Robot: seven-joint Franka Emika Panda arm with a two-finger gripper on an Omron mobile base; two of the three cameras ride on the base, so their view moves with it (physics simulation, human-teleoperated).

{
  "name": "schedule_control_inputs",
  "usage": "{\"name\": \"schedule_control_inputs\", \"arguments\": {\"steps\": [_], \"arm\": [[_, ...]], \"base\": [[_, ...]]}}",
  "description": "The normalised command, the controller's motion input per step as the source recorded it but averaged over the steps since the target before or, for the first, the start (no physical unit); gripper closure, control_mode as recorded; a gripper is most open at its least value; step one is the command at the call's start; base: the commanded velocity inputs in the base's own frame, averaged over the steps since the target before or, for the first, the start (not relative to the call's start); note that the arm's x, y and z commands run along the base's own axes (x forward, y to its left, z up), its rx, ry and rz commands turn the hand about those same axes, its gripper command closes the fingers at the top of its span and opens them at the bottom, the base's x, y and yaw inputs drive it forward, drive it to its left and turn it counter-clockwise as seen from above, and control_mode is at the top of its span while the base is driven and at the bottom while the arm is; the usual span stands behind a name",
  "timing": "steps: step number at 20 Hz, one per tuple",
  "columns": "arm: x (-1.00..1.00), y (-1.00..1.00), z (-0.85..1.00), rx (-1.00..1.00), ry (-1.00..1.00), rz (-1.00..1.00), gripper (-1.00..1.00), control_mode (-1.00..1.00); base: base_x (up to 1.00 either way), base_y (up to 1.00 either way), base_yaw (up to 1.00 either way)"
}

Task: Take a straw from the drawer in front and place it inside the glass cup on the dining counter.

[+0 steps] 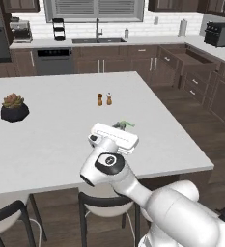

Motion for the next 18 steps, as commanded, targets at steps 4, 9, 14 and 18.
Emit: {"name": "schedule_control_inputs", "arguments": {"steps": [4, 9, 14, 18], "arm": [[0.21, 0.08, -0.21, -0.01, 0.01, 0.02, 1.00, -1.00], [0.01, 0.08, -0.05, 0.00, 0.06, 0.00, 1.00, -1.00], [0.21, 0.12, -0.05, 0.00, 0.12, 0.00, 1.00, -1.00], [0.34, 0.06, -0.09, 0.00, 0.16, -0.05, 1.00, -1.00]], "base": [[0.00, 0.00, 0.00], [0.00, 0.00, 0.00], [0.00, 0.00, 0.00], [0.00, 0.00, 0.00]]}}
